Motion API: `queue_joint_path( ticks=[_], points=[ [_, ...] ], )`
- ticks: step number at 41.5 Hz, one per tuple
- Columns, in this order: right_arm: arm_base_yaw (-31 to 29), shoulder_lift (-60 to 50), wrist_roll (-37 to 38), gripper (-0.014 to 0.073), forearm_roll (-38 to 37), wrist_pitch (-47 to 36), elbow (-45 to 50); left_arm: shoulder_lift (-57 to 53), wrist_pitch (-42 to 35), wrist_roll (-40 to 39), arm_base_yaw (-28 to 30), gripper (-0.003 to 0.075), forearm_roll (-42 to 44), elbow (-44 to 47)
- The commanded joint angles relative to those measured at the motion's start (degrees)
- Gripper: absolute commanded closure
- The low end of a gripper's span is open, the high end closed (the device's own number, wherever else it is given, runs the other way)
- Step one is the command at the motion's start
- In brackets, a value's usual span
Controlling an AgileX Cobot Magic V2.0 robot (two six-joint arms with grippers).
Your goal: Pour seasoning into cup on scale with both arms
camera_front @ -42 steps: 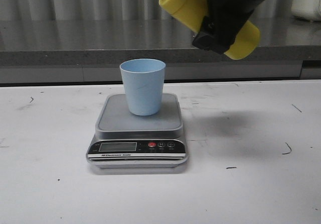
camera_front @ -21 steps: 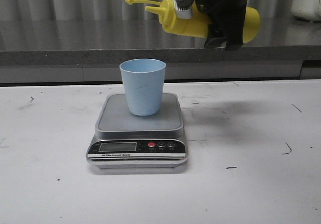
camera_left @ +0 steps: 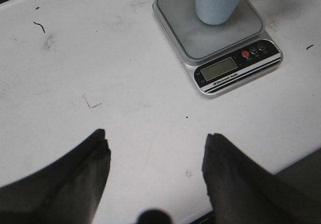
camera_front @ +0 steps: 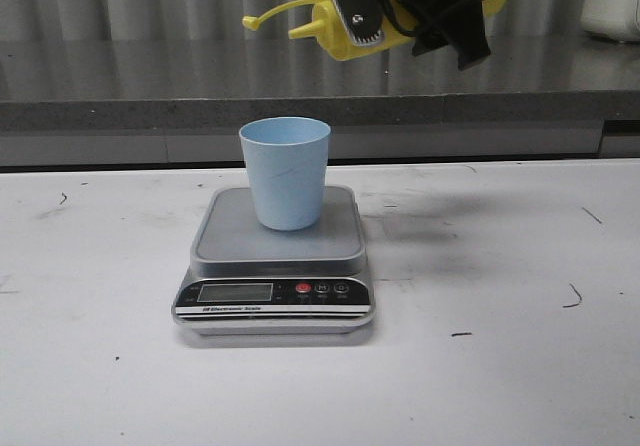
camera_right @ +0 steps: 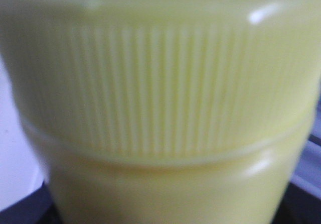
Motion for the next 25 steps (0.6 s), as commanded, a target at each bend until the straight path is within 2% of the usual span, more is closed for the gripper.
queue_joint_path(
  ticks=[1, 25],
  points=[
    [0.0, -3.0, 1.8, 0.0264, -7.2, -0.4, -2.4, -0.3, -3.4, -0.2, -0.2, 0.0314, 0.2, -1.4],
    [0.0, -3.0, 2.0, 0.0264, -7.6, -0.4, -2.4, -0.3, -3.4, -0.2, -0.2, 0.0314, 0.2, -1.4]
  ],
)
